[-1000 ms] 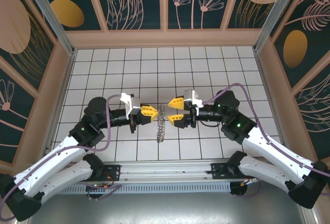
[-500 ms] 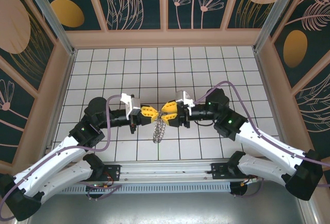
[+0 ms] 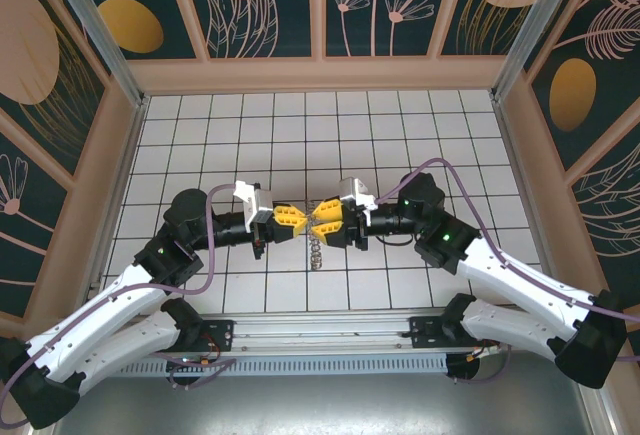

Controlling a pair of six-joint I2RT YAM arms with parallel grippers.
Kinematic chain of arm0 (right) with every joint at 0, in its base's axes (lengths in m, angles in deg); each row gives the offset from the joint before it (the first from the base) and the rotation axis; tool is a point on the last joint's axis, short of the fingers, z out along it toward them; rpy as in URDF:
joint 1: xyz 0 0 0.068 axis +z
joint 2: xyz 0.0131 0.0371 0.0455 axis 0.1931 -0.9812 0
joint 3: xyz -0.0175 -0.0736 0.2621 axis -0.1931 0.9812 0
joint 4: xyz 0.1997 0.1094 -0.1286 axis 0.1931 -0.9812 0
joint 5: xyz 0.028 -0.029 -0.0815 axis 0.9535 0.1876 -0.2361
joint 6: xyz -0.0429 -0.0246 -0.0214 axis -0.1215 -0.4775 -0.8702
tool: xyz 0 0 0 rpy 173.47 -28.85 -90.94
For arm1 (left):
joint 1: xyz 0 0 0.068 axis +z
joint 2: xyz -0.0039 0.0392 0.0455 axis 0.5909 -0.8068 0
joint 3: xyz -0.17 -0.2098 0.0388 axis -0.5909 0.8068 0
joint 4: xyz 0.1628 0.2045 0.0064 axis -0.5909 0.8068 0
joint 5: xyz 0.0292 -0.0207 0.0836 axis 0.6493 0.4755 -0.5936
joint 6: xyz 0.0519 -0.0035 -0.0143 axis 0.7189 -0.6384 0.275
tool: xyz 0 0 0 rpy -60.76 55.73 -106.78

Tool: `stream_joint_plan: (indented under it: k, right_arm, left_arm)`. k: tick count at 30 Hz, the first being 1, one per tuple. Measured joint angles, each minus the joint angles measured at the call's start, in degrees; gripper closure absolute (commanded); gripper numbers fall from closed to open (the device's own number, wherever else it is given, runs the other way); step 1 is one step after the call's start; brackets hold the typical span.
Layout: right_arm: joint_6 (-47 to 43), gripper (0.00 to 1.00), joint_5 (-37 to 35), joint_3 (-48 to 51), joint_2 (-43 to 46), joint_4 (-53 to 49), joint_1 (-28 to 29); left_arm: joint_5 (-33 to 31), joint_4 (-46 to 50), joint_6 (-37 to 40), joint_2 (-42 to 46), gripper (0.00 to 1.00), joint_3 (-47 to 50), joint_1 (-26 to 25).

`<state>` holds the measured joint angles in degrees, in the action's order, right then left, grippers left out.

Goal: Put the keys on the keyring

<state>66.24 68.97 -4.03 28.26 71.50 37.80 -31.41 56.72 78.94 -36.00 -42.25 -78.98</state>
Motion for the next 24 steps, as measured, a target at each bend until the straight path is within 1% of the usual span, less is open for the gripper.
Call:
stream_joint_plan:
  k: [5,8,10,11,18,19,21,22,24]
  right_arm:
    - [0.0,0.80,-0.7,0.0,0.0,0.1,0.1]
    - [0.0,0.90,-1.0,0.0,0.1,0.5,0.2]
    - [0.1,0.99,-1.1,0.0,0.1,0.6,0.2]
    - [-0.1,1.00,-1.2,0.0,0.1,0.6,0.2]
    - [-0.5,1.00,-3.9,0.0,0.1,0.0,0.4]
    - [-0.7,1.00,-4.3,-0.3,0.0,-0.7,0.5]
    - [-1.9,1.00,-5.4,-1.5,-0.2,-3.4,0.6]
    - [-2.5,1.00,-5.8,-2.2,-0.4,-4.7,0.6]
    - [-4.0,1.00,-7.3,-4.0,-1.1,-7.9,0.6]
  left_arm:
    - [-0.2,0.0,0.0,0.1,1.00,0.0,0.0]
    - [-0.3,0.0,0.0,0.1,1.00,0.0,0.0]
    - [-0.5,0.0,0.0,0.1,1.00,0.0,0.0]
    - [-0.7,0.0,0.0,0.1,1.00,0.0,0.0]
    - [-2.3,0.7,0.4,0.1,1.00,0.0,0.0]
    - [-2.6,1.0,0.6,0.0,0.98,-0.1,0.0]
    - [-3.3,2.6,1.3,-0.3,0.86,-0.7,0.0]
    - [-3.7,3.5,1.8,-0.6,0.83,-1.2,0.0]
    - [-5.1,6.3,2.8,-0.8,0.82,-2.5,0.0]
